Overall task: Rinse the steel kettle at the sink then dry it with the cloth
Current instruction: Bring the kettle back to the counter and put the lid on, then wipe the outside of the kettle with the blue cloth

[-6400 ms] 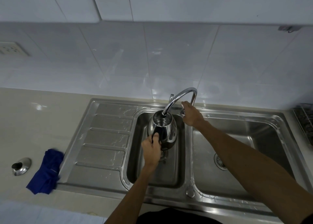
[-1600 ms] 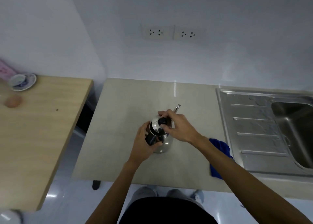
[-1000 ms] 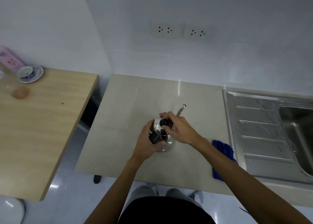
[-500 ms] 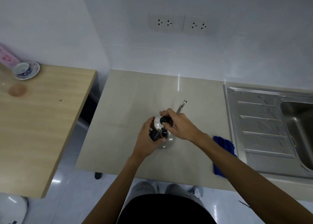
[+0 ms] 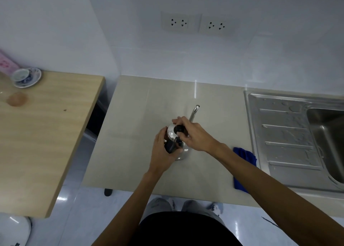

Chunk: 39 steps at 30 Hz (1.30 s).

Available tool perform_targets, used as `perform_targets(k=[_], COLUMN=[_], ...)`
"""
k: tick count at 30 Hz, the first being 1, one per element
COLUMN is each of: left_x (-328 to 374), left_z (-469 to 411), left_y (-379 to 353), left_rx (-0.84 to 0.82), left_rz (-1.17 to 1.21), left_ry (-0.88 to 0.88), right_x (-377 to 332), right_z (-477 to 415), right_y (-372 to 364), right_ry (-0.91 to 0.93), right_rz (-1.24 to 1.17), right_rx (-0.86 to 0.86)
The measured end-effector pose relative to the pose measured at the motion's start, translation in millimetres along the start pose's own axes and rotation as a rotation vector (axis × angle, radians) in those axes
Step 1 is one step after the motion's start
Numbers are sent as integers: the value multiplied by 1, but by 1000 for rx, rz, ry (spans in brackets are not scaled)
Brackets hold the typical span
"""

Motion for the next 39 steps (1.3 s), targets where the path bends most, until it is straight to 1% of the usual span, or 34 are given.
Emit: perform_targets(k=[2,4,7,9,11,14,17,19,21,23,24,30,33,36,37,39], left_x=[4,2,7,17,24,31,45,46,45,44,44,39,37,35,34,35], left_z=[2,6,11,7,1,-15,-30,-35,-38,-39,-40,-41,-40,-38,-37,-35], left_y=[-5,-11,-12,-8,-6,-7,-12,-12,-12,-11,-11,-13,-14,-15,-16,-21], left_rx=[39,63,81,80,49,-2,-16,9,29,42,46,37,56,87,100,128], left_rz=[-1,18,38,41,21,-70,-85,-86,-87,-90,-93,-99,-76,-22,-8,3], left_ry=[10,55,99,39,-24,-119,-242,-270,-266,-261,-256,-224,-213,-202,-192,-163], right_x=[0,2,14,37,78,153,208,235,255,264,265,275,281,281,278,263], right_z=[-1,0,10,26,54,110,163,183,192,193,193,192,186,176,171,155], right_y=[-1,-3,3,15,26,39,44,36,16,-6,-14,-21,-18,-9,-7,-3], right_ry=[10,8,-63,-128,-233,-469,-633,-709,-773,-755,-726,-642,-671,-748,-766,-747], right_rz=[29,32,-25,-109,-144,-127,6,113,193,260,291,420,438,320,244,66], right_rx=[-10,-3,66,186,339,536,671,663,572,485,476,598,622,647,676,768])
Point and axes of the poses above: each hand's wrist, its own z-axis away from the middle knuckle, its own y-axis out of the back of the hand, x = y × z, the point moved 9 cm from there along -z, towards the middle knuckle, and after that the axes turned 13 degrees about -y, right-handed, at the moved point
